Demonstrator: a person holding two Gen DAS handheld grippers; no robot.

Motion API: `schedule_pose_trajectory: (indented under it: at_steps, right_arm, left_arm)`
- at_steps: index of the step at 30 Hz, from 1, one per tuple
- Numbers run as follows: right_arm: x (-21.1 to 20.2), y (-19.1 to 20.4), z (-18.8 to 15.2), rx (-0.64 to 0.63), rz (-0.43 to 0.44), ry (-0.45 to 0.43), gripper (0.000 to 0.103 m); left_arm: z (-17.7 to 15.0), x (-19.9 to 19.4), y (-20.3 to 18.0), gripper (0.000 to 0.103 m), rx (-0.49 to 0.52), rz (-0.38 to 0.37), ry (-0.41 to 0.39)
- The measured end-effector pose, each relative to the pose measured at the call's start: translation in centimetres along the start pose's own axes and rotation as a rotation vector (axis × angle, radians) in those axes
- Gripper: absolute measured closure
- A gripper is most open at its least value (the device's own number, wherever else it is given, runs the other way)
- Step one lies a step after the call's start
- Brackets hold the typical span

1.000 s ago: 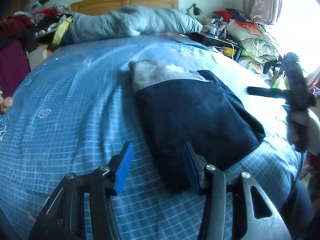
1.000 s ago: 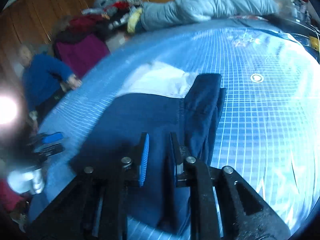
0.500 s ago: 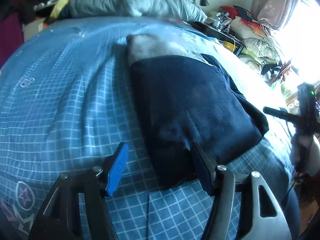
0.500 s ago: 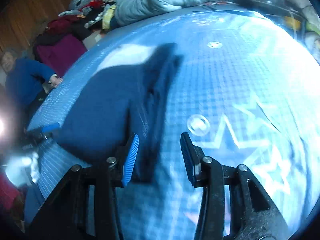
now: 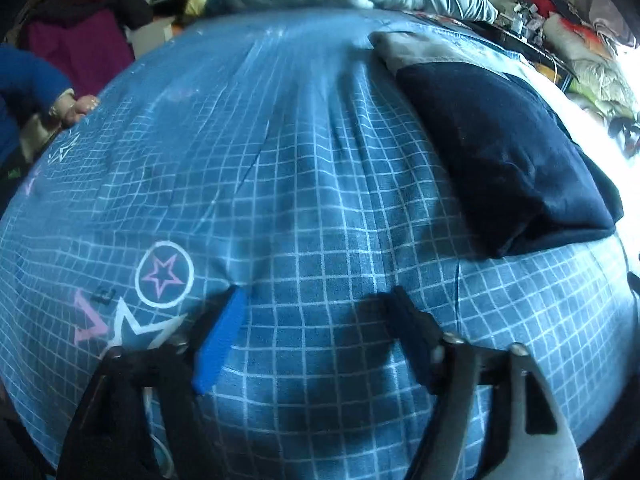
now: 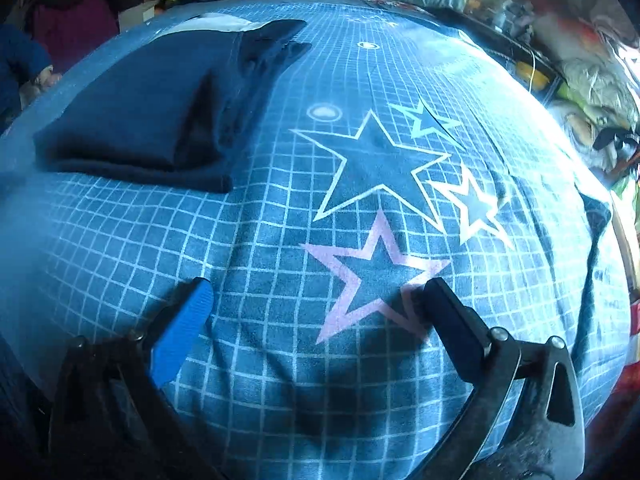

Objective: Fold small clothes

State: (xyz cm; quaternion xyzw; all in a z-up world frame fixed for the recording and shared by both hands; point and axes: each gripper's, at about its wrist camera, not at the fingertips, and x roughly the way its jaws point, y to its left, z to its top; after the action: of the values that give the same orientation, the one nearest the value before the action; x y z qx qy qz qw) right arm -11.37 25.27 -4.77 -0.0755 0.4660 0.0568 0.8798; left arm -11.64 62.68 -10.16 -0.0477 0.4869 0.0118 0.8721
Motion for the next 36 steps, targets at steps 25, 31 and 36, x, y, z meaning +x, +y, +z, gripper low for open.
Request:
schedule_pose_trajectory:
  at_steps: [25, 31, 36]
  right_arm:
    - [1.9, -3.0, 2.3, 0.198, -0.012, 0.028, 0.0]
    - [2.6, -2.7, 2.3, 0.181, -0.051, -0.009, 0.0]
    - [2.3, -1.4, 1.2, 0.169, -0.053, -0.05, 0.0]
  left_arm:
    - [3.5, 2.8, -0.1, 0.0, -0.122, 0.051, 0.002]
    - [3.2, 2.7, -0.1, 0.0, -0.122, 0.047, -0.01]
    - [2.9, 2.5, -0.2, 0.0, -0.123, 0.048, -0.02]
